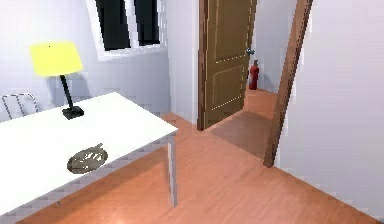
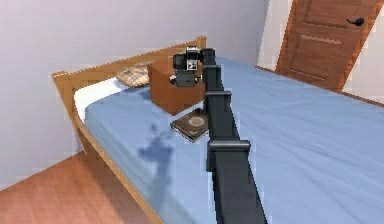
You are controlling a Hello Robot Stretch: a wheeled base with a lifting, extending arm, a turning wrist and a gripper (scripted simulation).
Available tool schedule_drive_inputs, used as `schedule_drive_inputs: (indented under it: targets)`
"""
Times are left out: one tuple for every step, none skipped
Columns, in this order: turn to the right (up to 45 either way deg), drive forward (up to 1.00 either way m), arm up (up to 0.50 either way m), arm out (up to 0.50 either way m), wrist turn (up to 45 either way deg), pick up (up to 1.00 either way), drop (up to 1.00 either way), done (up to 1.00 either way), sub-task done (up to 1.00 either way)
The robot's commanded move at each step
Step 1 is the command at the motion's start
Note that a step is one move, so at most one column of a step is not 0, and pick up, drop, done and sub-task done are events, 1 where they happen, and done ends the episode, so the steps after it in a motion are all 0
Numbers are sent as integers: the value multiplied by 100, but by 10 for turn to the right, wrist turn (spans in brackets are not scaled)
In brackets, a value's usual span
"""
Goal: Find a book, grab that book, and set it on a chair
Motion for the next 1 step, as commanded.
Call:
schedule_drive_inputs:
  targets:
    - [0, 0, 0, 0, 90, 0, 0, 0, 0]
